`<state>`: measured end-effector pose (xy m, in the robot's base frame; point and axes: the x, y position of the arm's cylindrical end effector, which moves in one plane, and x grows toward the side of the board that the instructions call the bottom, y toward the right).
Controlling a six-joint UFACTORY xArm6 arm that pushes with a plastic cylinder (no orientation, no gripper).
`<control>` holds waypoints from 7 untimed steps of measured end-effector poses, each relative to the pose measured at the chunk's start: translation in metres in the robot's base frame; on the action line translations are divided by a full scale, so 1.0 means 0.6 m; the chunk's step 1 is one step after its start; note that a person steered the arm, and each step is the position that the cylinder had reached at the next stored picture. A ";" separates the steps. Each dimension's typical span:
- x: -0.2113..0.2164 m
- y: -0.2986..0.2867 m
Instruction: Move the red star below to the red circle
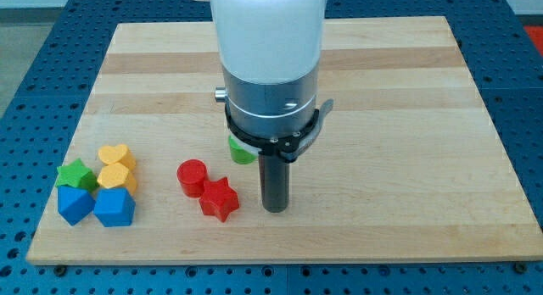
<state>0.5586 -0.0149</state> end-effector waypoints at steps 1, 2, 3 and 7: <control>0.004 -0.039; 0.016 -0.099; 0.016 -0.139; -0.031 -0.132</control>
